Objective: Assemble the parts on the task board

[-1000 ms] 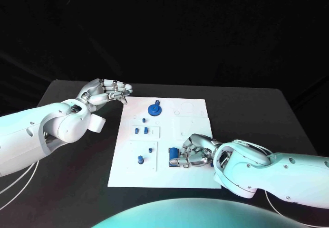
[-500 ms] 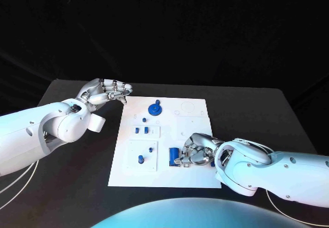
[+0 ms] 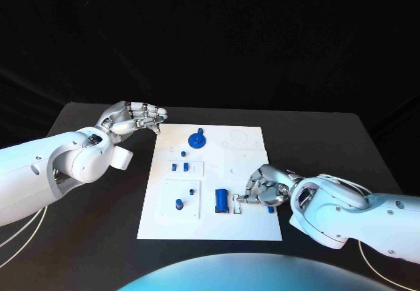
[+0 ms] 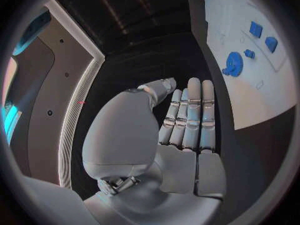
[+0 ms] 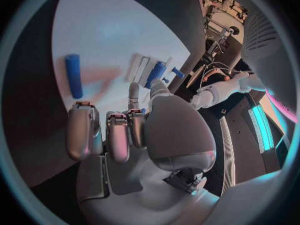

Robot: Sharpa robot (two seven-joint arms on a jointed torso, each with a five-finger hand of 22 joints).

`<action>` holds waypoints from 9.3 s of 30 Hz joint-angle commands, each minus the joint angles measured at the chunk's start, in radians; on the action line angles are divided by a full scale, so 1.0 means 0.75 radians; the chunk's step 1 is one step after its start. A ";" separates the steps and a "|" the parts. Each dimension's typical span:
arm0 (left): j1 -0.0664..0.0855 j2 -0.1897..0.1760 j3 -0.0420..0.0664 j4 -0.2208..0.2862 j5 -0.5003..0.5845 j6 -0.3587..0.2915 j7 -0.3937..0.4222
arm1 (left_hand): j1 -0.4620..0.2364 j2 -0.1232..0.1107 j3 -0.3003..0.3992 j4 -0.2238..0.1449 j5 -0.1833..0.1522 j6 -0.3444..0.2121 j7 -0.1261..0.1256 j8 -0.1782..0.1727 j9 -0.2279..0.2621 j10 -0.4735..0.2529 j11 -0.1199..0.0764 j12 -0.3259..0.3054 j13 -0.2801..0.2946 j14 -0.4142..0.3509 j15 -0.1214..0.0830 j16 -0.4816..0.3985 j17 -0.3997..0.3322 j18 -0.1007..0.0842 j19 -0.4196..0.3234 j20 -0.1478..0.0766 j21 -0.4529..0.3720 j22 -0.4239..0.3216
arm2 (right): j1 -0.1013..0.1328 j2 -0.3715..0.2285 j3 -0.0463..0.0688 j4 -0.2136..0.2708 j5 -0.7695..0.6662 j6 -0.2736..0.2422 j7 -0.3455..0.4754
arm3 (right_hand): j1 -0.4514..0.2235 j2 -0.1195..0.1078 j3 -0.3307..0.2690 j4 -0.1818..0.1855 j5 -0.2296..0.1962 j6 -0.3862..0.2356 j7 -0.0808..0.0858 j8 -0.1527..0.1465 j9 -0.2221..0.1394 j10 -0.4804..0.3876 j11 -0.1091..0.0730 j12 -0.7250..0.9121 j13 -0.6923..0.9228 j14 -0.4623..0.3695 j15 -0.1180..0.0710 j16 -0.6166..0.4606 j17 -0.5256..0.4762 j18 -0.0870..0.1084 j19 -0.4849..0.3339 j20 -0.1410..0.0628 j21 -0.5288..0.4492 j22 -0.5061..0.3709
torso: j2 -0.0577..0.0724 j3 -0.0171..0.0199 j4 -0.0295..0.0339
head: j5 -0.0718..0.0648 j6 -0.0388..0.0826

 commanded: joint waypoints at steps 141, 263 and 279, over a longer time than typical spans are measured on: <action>-0.005 0.009 0.000 0.008 0.007 0.025 -0.009 | -0.010 0.019 -0.001 -0.007 0.009 -0.003 0.005 0.008 -0.003 -0.018 0.002 0.012 0.000 -0.011 0.004 -0.007 0.001 0.015 -0.010 0.002 0.006 0.003 | -0.089 0.156 -0.009 -0.072 0.227 -0.140 -0.068 | -0.275 -0.212 0.670 -0.004 -0.020 0.031 -0.018 0.032 0.080 0.055 -0.008 -0.062 0.195 0.120 -0.006 0.001 0.252 -0.008 0.026 -0.013 -0.032 0.252 | -0.002 -0.0014 0.0014 | -0.024 -0.012; -0.137 0.189 0.042 0.048 0.306 -0.659 0.238 | -1.878 0.249 -0.745 -0.025 -0.283 -1.182 -0.283 -0.356 -0.297 -1.225 -0.210 -0.410 -0.092 -1.317 -0.103 -1.320 -0.347 -0.227 -1.020 -0.234 -1.248 -0.783 | 0.030 0.415 0.218 -0.589 1.706 -0.388 1.309 | -1.677 0.130 0.097 -0.386 -0.302 -1.391 -0.065 -0.593 -0.739 -1.958 0.040 -1.903 -1.743 -1.956 0.120 -2.059 -1.744 -0.082 -1.953 -0.036 -1.722 -1.743 | -0.159 0.0720 -0.0771 | 0.093 0.345; -0.160 0.186 0.055 0.143 0.313 -0.830 0.261 | -1.878 0.249 -0.745 -0.025 -0.283 -1.182 -0.283 -0.356 -0.297 -1.225 -0.210 -0.410 -0.092 -1.317 -0.103 -1.320 -0.347 -0.227 -1.020 -0.234 -1.248 -0.783 | 0.019 0.412 0.235 -0.552 1.747 -0.414 1.326 | -1.677 0.130 0.097 -0.386 -0.302 -1.391 -0.065 -0.593 -0.739 -1.958 0.040 -1.903 -1.743 -1.956 0.120 -2.059 -1.744 -0.082 -1.953 -0.036 -1.722 -1.743 | -0.159 0.0720 -0.0771 | 0.093 0.345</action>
